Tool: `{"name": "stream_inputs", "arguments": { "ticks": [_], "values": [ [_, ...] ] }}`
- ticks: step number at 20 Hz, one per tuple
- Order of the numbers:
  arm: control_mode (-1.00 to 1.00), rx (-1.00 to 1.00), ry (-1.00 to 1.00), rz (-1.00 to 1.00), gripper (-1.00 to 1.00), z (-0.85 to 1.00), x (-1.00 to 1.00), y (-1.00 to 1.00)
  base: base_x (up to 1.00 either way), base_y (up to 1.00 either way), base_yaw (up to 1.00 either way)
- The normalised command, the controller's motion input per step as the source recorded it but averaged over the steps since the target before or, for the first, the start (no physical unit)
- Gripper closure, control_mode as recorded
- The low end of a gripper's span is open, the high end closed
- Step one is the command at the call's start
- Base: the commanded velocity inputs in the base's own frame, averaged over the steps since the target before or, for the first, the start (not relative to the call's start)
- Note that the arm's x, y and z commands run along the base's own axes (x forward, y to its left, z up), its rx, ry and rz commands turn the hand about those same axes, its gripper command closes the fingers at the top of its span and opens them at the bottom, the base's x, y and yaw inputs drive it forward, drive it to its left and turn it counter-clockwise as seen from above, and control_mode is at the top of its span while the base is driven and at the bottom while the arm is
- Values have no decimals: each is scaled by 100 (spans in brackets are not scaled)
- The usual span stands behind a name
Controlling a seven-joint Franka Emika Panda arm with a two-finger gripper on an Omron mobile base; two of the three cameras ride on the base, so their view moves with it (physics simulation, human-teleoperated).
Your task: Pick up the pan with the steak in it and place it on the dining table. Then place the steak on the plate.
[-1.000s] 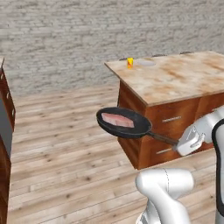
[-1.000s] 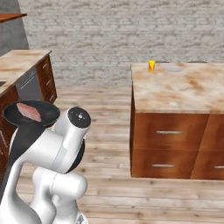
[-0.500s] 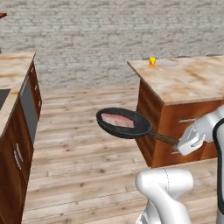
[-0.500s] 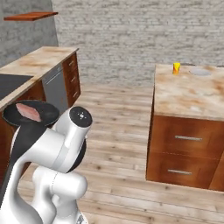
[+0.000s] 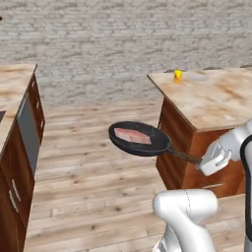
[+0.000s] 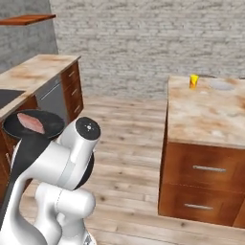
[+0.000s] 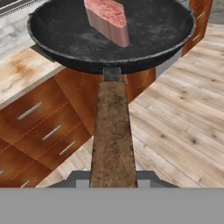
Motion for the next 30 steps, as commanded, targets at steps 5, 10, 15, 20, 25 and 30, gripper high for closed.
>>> {"name": "stream_inputs", "arguments": {
  "ticks": [5, 10, 15, 20, 25, 30],
  "values": [
    [100, 0, 0, 0, 100, 0, 0, 0, 100, 0, -3],
    [100, 0, 0, 0, 100, 0, 0, 0, 100, 5, -5],
    [100, 0, 0, 0, 100, 0, 0, 0, 100, 12, -4],
    [100, 0, 0, 0, 100, 0, 0, 0, 100, 19, -4],
    [100, 0, 0, 0, 100, 0, 0, 0, 100, 35, -3],
    [100, 0, 0, 0, 100, 0, 0, 0, 100, 49, -2]
  ]
}}
